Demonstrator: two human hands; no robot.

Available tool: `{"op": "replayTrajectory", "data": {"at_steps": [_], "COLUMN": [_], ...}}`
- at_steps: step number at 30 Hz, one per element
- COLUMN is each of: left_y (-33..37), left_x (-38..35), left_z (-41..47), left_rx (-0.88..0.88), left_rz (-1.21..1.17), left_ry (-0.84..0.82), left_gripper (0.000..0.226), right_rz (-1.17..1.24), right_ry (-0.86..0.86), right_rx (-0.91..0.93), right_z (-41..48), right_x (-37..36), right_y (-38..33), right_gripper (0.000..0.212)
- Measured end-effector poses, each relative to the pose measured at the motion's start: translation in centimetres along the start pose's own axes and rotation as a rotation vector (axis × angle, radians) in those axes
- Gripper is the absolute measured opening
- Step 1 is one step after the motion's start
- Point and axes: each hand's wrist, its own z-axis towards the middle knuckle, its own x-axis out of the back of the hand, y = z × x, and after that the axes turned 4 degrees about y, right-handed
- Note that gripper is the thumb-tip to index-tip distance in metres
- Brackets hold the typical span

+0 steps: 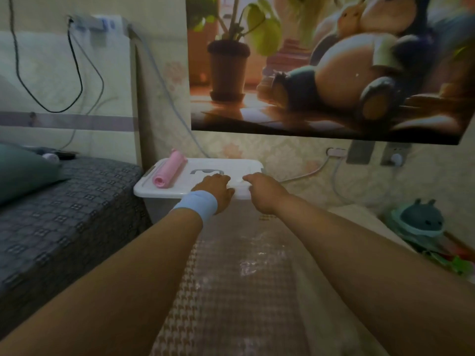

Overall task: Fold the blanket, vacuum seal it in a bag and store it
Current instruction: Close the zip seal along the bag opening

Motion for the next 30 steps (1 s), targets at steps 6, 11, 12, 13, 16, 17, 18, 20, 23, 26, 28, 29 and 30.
{"op": "replayTrajectory", "data": {"at_steps": [6,11,12,13,16,17,18,20,23,26,28,29,30], "left_y": [-1.9,-2.4,-2.2,-2.1,-1.0,-0.6,-0.2,1.0,2.9,4.8,6.1,6.9,7.7], "left_x": [-3.4,-5.2,-5.0,-4.7,-2.9,-2.4,-1.8,-0.8,0.7,2.0,2.8,3.2,3.5], "left_z": [4.9,4.9,4.7,4.3,2.7,2.0,1.3,-0.7,-4.4,-8.3,-10.5,-11.6,-12.6], "left_rx": [-0.001,0.012,0.014,0.024,0.015,-0.011,-0.039,-0.05,0.07,0.139,0.173,0.187,0.194], "left_rz": [0.153,0.173,0.171,0.156,0.05,-0.018,-0.115,-0.364,-0.744,-0.977,-1.051,-1.06,-1.051], "left_ry": [-0.073,-0.037,-0.02,-0.009,0.066,0.089,0.103,0.106,0.08,0.014,-0.033,-0.058,-0.086], "left_gripper": [0.064,0.065,0.065,0.065,0.06,0.056,0.051,0.041,0.031,0.025,0.023,0.022,0.021], "right_rz": [-0.142,-0.129,-0.135,-0.125,-0.038,0.006,0.052,0.137,0.266,0.349,0.406,0.42,0.418], "right_ry": [-0.057,0.048,0.073,0.1,0.208,0.221,0.223,0.216,0.267,0.305,0.295,0.275,0.241], "right_rx": [0.021,0.047,0.053,0.055,0.082,0.09,0.099,0.106,0.079,0.059,0.021,-0.001,-0.023], "right_z": [6.7,7.9,7.6,7.1,4.7,3.8,2.7,0.1,-4.6,-9.6,-12.3,-13.7,-15.0], "right_x": [-3.0,-3.6,-3.6,-3.5,-2.8,-2.6,-2.2,-1.1,1.6,4.2,5.3,5.9,6.4], "right_y": [1.3,1.6,1.6,1.4,1.0,0.8,0.5,-0.1,-1.4,-2.4,-2.3,-2.0,-1.7], "right_gripper": [0.06,0.032,0.029,0.028,0.024,0.022,0.021,0.022,0.018,0.016,0.015,0.014,0.016]}}
